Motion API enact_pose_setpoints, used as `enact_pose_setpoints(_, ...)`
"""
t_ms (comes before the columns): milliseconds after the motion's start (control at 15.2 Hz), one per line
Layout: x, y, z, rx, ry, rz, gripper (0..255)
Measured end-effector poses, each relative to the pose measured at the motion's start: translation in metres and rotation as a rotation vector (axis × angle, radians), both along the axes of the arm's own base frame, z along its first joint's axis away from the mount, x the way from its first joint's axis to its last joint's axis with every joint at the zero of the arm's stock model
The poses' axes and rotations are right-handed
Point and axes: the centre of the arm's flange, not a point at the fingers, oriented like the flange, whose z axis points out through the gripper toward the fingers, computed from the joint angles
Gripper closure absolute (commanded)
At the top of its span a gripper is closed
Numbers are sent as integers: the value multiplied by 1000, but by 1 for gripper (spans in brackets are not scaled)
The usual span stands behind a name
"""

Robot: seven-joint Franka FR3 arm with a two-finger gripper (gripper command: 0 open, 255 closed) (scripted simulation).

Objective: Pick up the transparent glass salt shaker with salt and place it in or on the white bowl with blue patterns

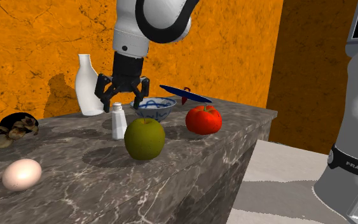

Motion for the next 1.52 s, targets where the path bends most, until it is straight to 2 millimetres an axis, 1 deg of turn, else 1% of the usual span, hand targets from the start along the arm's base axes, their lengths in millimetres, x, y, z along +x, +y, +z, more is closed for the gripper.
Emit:
enact_pose_setpoints(132,4,1,-9,0,0,0,0)
enact_pose_setpoints(198,6,2,-18,0,0,0,0)
enact_pose_setpoints(264,7,2,-20,0,0,0,0)
enact_pose_setpoints(660,7,2,-23,0,-1,0,0)
enact_pose_setpoints(726,7,2,-23,0,-1,0,255)
enact_pose_setpoints(1386,7,2,-23,0,-2,0,255)
enact_pose_setpoints(1518,6,1,-16,0,-1,0,255)
